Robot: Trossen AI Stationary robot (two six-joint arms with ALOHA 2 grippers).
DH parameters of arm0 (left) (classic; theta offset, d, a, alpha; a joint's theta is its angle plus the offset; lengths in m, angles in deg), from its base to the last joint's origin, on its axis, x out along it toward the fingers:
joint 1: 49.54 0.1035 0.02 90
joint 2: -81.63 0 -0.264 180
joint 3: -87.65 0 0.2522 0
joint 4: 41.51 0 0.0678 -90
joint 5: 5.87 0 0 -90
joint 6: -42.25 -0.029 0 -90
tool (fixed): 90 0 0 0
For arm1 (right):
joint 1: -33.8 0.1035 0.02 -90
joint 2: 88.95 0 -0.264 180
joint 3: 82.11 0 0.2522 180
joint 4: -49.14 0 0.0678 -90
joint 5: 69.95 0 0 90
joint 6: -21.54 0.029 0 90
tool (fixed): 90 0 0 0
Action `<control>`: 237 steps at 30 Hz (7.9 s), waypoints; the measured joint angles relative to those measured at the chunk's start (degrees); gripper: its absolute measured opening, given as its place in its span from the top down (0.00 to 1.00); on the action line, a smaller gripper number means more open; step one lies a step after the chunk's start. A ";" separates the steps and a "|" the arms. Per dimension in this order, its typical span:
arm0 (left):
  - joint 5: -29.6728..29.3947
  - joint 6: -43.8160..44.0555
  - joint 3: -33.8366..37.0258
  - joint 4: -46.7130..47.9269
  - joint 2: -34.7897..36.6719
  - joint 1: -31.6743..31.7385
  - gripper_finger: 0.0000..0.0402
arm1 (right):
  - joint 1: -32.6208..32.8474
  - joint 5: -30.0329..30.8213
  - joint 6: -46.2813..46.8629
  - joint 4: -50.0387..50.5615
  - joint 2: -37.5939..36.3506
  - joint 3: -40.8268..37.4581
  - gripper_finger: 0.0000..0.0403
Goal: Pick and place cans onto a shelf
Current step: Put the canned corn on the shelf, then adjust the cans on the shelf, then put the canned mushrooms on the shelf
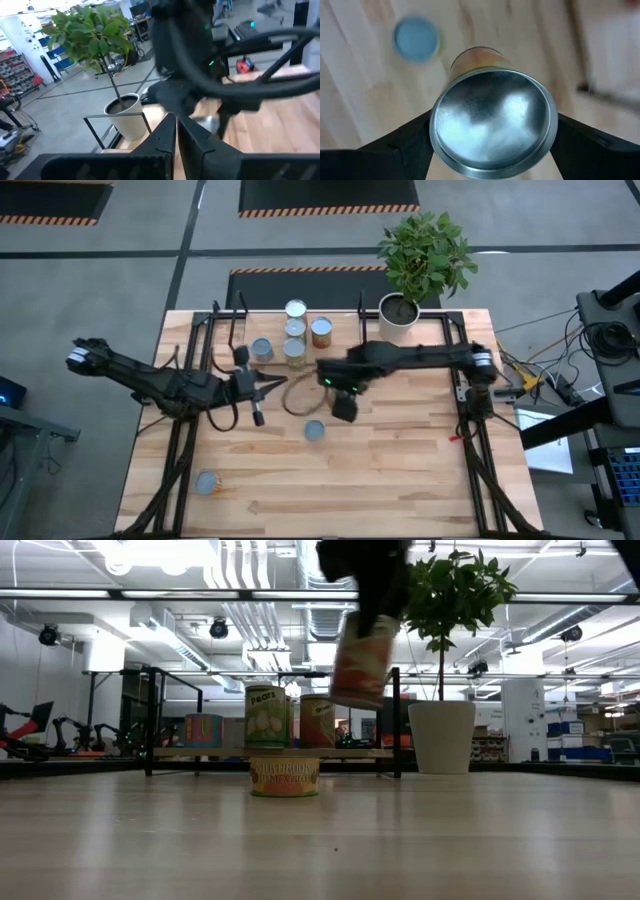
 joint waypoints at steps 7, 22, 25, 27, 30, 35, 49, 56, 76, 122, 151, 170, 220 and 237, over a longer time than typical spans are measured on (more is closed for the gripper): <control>0.18 2.07 3.11 0.21 6.15 -0.09 1.00 | -6.59 4.34 -10.19 2.68 10.36 15.62 0.21; 1.01 2.79 5.24 0.26 10.86 -0.11 1.00 | -17.37 4.17 -16.50 5.36 19.20 23.03 0.20; 0.99 2.58 5.14 0.28 10.79 -0.11 1.00 | -18.20 4.06 -17.56 5.02 19.33 22.99 0.20; 0.98 2.30 5.13 0.24 10.79 -0.11 1.00 | -18.49 4.09 -17.72 4.23 19.33 22.89 0.20; 0.98 2.29 5.13 0.22 10.79 -0.11 1.00 | -18.75 3.97 -17.79 3.75 19.33 22.88 0.17; 0.98 2.29 5.13 0.20 10.79 -0.11 1.00 | -18.75 3.99 -17.88 3.67 19.33 22.75 0.13; 0.94 2.29 5.11 0.17 10.79 -0.09 1.00 | -18.68 4.15 -17.46 5.51 16.72 24.71 0.12; 0.92 2.29 5.11 0.17 10.79 -0.09 1.00 | -18.49 4.10 -17.40 6.06 13.97 24.69 0.25; 0.92 2.29 5.11 0.26 10.79 -0.09 1.00 | -18.63 4.72 -16.13 -2.40 14.73 14.67 0.96; 0.90 2.29 5.03 0.33 10.79 -0.09 1.00 | -23.73 7.18 -20.89 -20.13 14.20 14.04 0.96; 0.90 2.29 5.03 0.33 10.79 -0.09 1.00 | -22.47 6.77 -20.99 -24.18 14.11 9.63 0.96; 0.91 2.30 5.03 0.37 10.79 -0.09 1.00 | -18.47 6.62 -18.00 -15.42 7.44 9.31 0.96; 0.92 2.77 4.87 0.27 10.79 -0.13 1.00 | -8.74 7.16 -15.47 -24.67 -3.40 -1.72 0.96; 1.27 3.45 4.92 0.78 10.79 -0.13 1.00 | 12.39 7.41 -11.47 -45.51 -8.92 -25.56 0.96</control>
